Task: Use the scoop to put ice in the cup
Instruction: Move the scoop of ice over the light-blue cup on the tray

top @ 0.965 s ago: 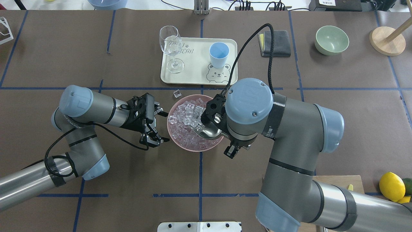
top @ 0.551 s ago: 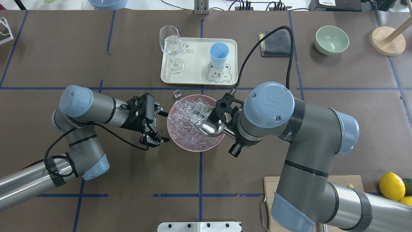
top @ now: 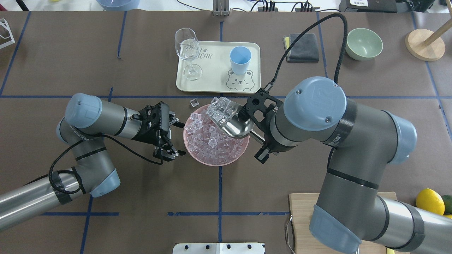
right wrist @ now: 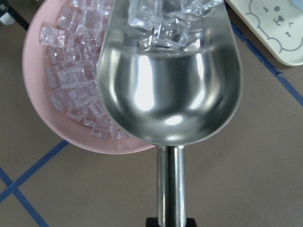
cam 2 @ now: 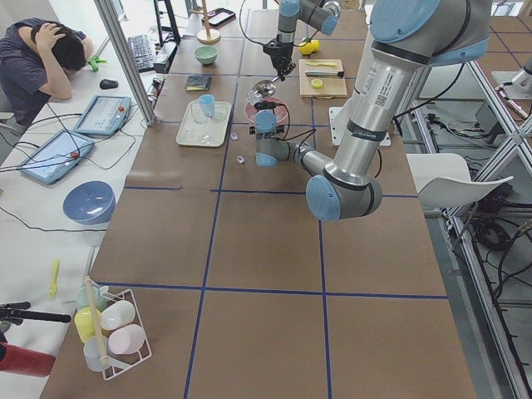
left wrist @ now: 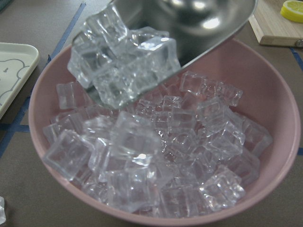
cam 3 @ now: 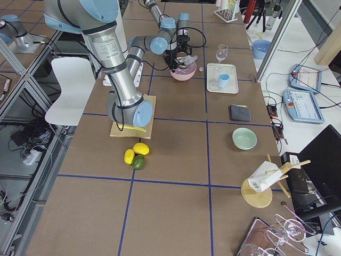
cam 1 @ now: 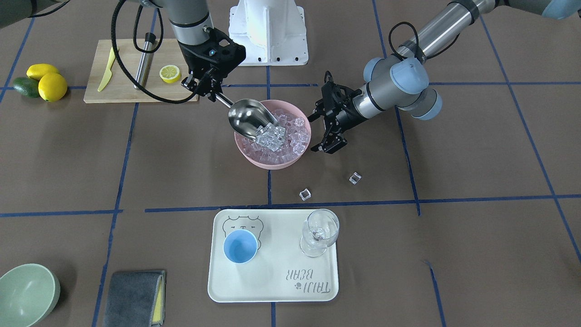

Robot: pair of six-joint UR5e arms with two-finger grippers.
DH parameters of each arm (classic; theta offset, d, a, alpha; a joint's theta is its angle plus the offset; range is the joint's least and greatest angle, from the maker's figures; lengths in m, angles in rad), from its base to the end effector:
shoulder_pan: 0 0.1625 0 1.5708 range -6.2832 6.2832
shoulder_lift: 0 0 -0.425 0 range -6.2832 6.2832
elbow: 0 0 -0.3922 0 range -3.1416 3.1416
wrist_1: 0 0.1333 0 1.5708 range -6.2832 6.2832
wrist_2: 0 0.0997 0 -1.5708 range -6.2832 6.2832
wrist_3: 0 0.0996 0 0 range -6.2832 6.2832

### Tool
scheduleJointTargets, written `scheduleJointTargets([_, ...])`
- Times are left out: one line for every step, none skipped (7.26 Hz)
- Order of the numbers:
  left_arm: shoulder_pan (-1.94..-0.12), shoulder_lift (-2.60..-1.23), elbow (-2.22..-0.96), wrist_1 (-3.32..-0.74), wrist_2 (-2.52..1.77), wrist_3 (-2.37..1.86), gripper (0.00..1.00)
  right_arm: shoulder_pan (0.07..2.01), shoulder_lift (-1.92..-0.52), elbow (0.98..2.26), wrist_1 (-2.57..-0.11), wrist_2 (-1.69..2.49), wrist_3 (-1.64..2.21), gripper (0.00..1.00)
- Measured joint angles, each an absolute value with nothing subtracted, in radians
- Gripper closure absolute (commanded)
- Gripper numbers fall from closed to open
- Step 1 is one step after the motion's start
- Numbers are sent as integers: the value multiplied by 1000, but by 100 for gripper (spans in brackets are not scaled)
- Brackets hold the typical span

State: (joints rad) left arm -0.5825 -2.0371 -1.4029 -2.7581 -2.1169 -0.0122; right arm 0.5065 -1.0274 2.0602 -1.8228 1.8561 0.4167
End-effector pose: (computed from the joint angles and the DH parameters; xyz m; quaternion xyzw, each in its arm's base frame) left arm 0.5056 -0.4308 0.3347 0.4763 0.4867 0.4937 0.5409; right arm -0.4376 -0.3631 0.1872 0.1894 -0.3512 -0.3425 0.8506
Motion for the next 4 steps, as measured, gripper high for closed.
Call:
scheduleJointTargets([-582,-2037,-1403,-2758,-2117,-12,0,532,-1020,2063,-1865,1874,456,100])
scheduleJointTargets([-582,-2037,-1403,-2758,-2117,-12,0,560,-1011,2064,-1909,1893,480,100])
scheduleJointTargets([-582,-2038,-1404,-2758,-2117,-12,0,591,-1004,2064,-1937,1916,506,100])
scheduleJointTargets([-582,-2038,-1403,-2758,-2117,-12,0,625,-996,2062,-1951,1944,545,100])
